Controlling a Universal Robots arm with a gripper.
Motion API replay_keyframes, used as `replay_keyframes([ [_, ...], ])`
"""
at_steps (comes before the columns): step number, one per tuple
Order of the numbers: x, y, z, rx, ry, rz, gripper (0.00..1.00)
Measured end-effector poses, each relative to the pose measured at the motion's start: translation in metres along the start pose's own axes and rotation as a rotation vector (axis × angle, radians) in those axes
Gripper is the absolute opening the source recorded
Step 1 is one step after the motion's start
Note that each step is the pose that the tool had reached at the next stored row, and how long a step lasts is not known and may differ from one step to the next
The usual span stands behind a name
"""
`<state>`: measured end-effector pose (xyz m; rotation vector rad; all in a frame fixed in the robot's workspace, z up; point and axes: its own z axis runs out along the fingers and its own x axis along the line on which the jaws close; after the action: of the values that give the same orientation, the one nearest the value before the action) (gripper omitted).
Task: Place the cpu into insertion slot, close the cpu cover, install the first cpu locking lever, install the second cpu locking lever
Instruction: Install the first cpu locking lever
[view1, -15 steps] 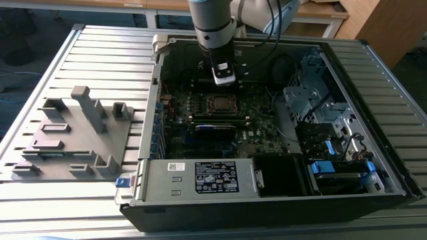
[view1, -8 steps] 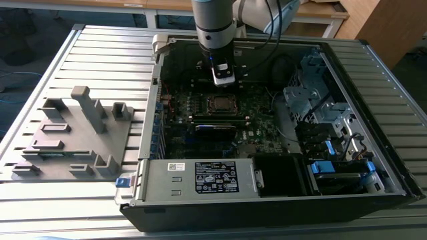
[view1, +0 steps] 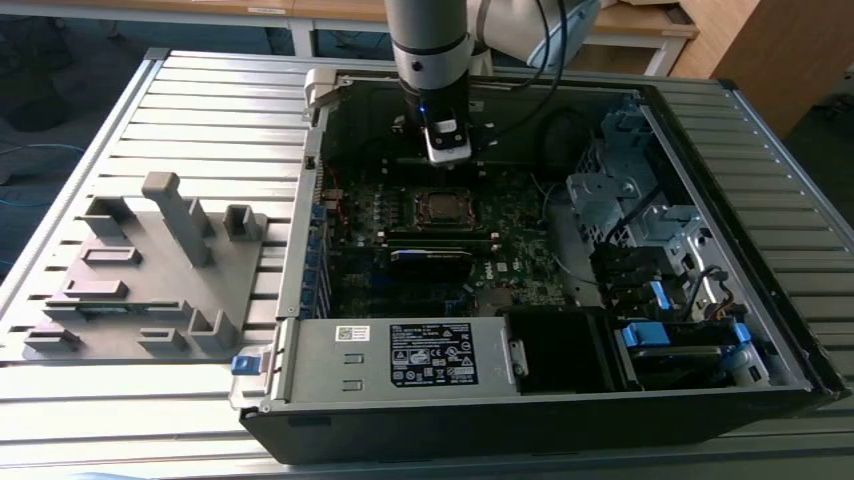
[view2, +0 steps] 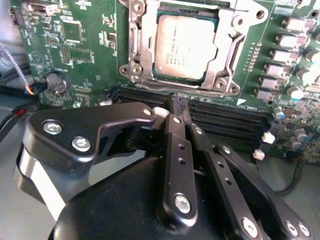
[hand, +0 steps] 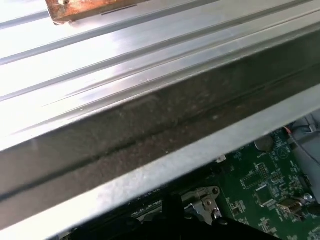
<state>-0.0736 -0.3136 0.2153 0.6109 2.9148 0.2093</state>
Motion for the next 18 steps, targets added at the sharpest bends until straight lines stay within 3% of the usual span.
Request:
replay_keyframes([
  [6,-0.0002,0.0003,-0.0016,-0.0001,0.0005,0.000,0.11],
  [7,-0.0003,0.0003,-0.0016,0.0006,0.0022,0.000,0.11],
  [8,-0.0005,0.0004,-0.0014,0.0033,0.0077,0.001,0.11],
  [9,-0.0007,0.0005,-0.0012,0.0075,0.0170,0.002,0.11],
  [10,-0.0010,0.0006,-0.0008,0.0138,0.0307,0.003,0.11],
  [15,-0.0029,0.0012,0.0008,0.0492,0.1094,0.012,0.11],
  [16,-0.0029,0.0012,0.0008,0.0522,0.1146,0.012,0.11],
  [18,-0.0029,0.0012,0.0008,0.0533,0.1167,0.013,0.11],
])
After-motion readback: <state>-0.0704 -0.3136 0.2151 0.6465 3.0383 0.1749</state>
